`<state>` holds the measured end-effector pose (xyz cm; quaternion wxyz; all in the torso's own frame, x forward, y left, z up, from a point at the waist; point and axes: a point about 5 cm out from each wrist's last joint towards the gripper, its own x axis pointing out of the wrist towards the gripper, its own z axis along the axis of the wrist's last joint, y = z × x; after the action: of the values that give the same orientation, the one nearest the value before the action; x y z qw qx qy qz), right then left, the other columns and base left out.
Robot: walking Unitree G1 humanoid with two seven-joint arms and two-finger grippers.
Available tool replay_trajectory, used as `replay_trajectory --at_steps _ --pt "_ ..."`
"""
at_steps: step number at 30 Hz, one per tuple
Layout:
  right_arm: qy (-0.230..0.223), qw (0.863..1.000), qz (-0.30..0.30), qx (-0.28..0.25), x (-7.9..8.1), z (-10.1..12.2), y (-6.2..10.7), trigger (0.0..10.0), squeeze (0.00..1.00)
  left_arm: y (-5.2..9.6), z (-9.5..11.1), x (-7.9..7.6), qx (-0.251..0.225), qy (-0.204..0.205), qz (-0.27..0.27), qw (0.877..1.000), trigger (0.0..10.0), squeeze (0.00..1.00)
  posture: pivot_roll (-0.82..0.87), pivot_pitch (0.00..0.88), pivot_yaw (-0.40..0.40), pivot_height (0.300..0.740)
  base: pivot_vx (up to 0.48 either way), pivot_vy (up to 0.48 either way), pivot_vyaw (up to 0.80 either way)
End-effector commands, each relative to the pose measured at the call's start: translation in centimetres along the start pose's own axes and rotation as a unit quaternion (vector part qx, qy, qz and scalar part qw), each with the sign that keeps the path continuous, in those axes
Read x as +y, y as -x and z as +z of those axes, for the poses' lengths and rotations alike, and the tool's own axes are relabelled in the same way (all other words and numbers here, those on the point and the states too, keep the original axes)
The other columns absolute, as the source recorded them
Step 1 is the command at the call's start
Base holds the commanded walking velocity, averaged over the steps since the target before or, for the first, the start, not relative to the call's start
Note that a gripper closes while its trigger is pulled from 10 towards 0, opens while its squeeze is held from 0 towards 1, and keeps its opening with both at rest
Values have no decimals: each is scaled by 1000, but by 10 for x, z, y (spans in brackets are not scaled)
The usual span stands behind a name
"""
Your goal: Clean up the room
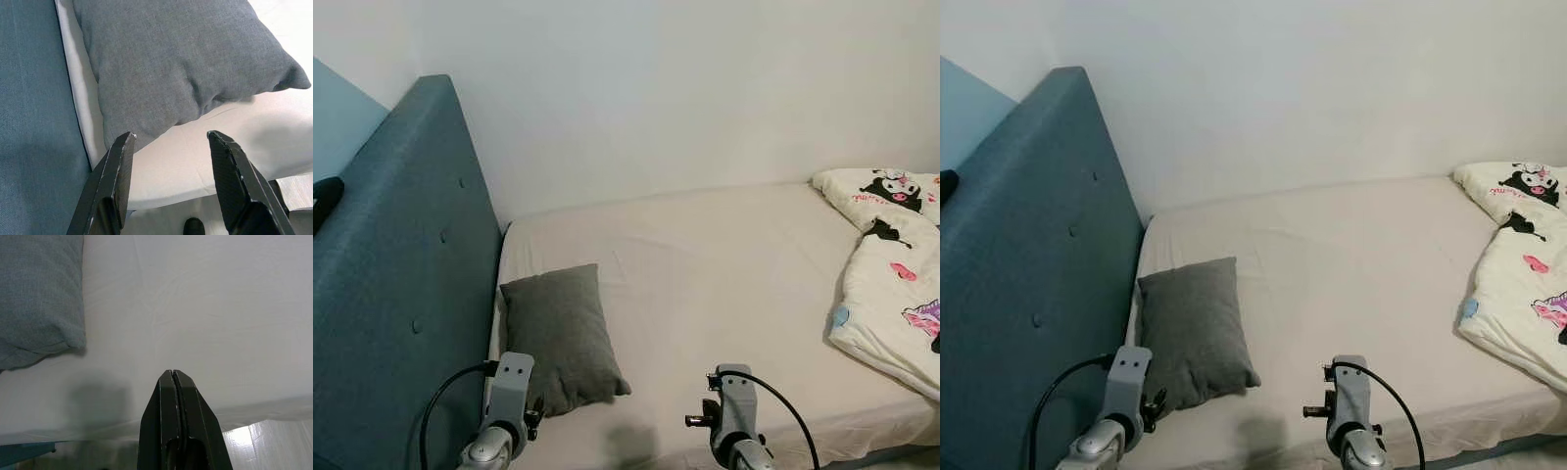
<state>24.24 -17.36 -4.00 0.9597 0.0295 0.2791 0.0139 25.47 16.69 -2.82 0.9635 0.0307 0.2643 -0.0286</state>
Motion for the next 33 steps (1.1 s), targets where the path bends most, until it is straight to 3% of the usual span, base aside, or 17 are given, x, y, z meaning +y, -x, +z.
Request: replay_trajectory --at_steps 1,11,33 --pt "2 1000 4 5 2 -3 0 10000 0 0 -1 0 3 -1 -1 1000 10000 0 30 48 -18 729 0 0 0" --pt "15 1000 11 3 4 -2 0 10000 0 -1 1 -2 0 -7 -3 1000 10000 0 28 37 -16 729 0 0 0" --pt "25 999 23 -5 6 0 0 10000 0 -2 8 1 -22 41 9 999 10000 0 28 39 -17 729 0 0 756"
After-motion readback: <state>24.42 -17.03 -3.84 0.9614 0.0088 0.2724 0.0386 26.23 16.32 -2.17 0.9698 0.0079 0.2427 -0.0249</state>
